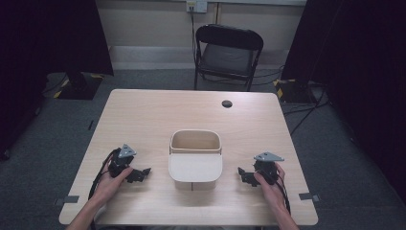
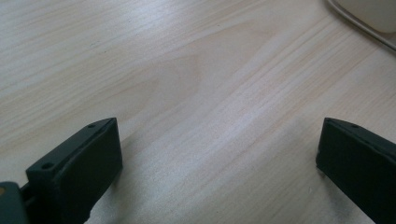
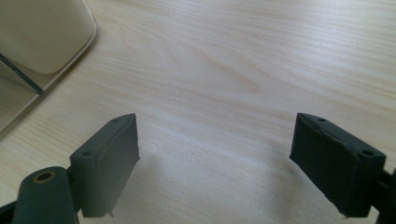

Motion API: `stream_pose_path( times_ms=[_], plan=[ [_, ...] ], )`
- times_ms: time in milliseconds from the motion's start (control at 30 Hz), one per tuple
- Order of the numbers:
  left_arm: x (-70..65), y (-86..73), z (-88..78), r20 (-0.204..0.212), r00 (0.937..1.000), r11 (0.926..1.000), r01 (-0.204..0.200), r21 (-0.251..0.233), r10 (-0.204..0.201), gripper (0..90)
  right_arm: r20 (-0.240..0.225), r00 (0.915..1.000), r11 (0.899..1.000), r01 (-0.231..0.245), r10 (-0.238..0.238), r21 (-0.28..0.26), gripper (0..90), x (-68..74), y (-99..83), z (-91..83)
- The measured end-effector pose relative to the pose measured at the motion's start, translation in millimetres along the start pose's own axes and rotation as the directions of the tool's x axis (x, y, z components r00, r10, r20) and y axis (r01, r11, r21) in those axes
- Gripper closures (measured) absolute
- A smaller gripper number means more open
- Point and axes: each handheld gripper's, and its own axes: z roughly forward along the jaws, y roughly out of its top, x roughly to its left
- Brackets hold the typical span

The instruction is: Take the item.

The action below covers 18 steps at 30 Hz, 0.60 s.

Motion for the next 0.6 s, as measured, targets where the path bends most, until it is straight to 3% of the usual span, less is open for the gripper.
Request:
stream_pose_path(
  times_ms=[167,400,600],
  plan=[
    [0.1,0.0,0.0,0.0,1.0,1.0,-0.001,0.0,0.001,0.0,-0.013,0.9999,1.0,-0.009,0.009,-0.012,14.8,-0.2,1.1,-3.5],
    [0.2,0.1,-0.1,0.0,1.0,1.0,-0.004,0.001,0.004,0.0,-0.097,0.9952,0.999,-0.012,0.009,-0.031,14.7,5.8,6.7,-11.7],
    [-0.1,0.0,0.1,0.0,1.0,1.0,0.001,-0.001,-0.001,0.0,-0.132,0.9913,0.999,-0.009,0.003,-0.045,15.0,8.9,8.1,-13.6]
  ],
)
